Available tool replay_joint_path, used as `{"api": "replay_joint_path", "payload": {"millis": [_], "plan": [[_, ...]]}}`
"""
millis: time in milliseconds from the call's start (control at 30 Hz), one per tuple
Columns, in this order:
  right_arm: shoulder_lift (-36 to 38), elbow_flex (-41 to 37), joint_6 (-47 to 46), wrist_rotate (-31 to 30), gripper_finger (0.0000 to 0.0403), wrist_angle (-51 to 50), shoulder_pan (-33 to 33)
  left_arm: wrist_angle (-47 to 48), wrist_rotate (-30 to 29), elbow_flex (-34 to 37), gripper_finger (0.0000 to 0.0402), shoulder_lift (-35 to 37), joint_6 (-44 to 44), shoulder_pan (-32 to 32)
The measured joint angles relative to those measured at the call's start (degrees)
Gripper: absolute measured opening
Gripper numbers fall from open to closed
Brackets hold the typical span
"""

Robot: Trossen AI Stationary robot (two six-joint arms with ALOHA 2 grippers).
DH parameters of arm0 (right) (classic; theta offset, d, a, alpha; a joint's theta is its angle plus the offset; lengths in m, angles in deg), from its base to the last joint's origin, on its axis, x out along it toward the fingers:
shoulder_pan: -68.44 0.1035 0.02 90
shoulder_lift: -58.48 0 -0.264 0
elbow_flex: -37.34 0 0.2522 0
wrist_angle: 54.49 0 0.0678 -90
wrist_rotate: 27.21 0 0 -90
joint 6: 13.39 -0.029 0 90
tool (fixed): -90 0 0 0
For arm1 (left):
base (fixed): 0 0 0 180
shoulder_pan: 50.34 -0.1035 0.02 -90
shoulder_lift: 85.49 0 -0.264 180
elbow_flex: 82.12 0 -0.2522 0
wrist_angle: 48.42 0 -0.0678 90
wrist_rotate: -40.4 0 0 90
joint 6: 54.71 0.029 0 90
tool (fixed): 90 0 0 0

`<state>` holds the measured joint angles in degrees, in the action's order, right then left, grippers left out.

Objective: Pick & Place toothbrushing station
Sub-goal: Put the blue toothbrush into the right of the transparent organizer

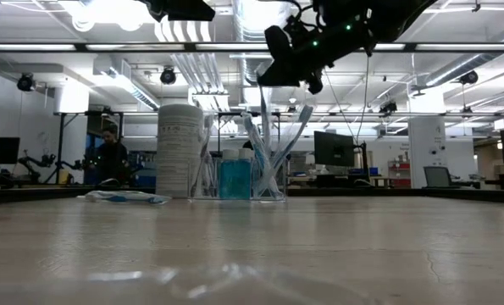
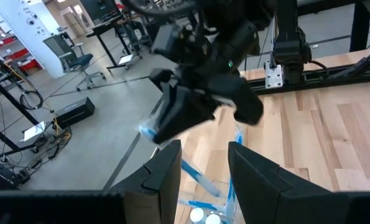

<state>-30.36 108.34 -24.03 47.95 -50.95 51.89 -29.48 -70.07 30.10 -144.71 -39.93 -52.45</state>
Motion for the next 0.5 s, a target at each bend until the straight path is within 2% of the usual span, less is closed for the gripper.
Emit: {"api": "replay_joint_path", "payload": {"millis": [500], "plan": [[-7.0,0.0,-9.0,4.8,0.0024,-0.7,0.0,0.0,0.0,0.0,0.0138,0.0,0.0,0.0]]}}
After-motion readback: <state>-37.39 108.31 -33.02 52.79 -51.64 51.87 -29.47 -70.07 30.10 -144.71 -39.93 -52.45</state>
